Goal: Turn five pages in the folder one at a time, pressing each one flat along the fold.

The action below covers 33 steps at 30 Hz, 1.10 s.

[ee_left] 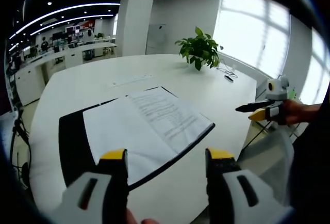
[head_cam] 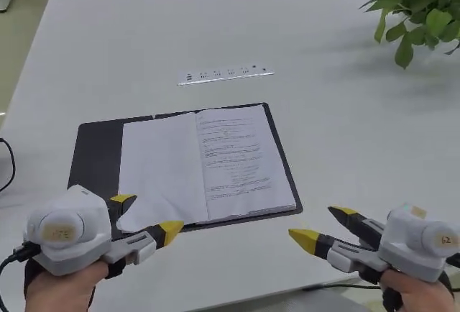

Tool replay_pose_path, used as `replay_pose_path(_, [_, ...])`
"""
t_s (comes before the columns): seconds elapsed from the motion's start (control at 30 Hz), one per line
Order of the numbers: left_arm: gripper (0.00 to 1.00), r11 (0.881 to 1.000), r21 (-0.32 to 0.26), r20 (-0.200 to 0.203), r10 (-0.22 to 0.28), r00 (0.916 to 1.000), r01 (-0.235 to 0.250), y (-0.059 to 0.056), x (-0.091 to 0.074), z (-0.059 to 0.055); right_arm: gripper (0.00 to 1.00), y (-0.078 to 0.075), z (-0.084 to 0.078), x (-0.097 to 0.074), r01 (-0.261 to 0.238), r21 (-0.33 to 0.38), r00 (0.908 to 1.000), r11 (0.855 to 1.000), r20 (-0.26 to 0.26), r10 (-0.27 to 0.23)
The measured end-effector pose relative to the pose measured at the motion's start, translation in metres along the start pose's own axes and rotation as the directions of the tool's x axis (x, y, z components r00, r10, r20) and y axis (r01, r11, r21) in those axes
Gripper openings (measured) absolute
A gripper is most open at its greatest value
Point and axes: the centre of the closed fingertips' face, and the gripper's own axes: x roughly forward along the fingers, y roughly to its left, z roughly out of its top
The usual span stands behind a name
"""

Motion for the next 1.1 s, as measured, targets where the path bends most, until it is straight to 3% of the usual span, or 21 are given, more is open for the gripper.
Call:
replay_pose_path(0.43, [0.59,0.999,0.008,-0.019,-0.054,0.9984,0.054,-0.020,0.029,0.008,0.67,-0.013,-0.007,-0.001,-0.001,0.020,0.9999,1.000,-0.014,0.002])
replay_pose_path(0.77, [0.56,0.992,0.044,-0.047,-0.119,0.9918,0.121,-0.040,0.048,0.017,0.66,-0.022,0.000,-0.002,0.003,0.050,0.9999,0.999,0.010,-0.003])
replay_pose_path(1.0, [0.57,0.965,0.155,-0.107,-0.196,0.9749,0.211,-0.057,0.065,0.024,0.64,-0.022,0.001,0.000,-0.006,0.060,0.9999,0.998,0.011,0.005])
replay_pose_path(1.1, [0.56,0.948,0.204,-0.126,-0.222,0.9669,0.244,-0.062,0.081,0.032,0.64,-0.023,0.002,0.001,-0.006,0.060,0.9999,0.998,0.012,0.005])
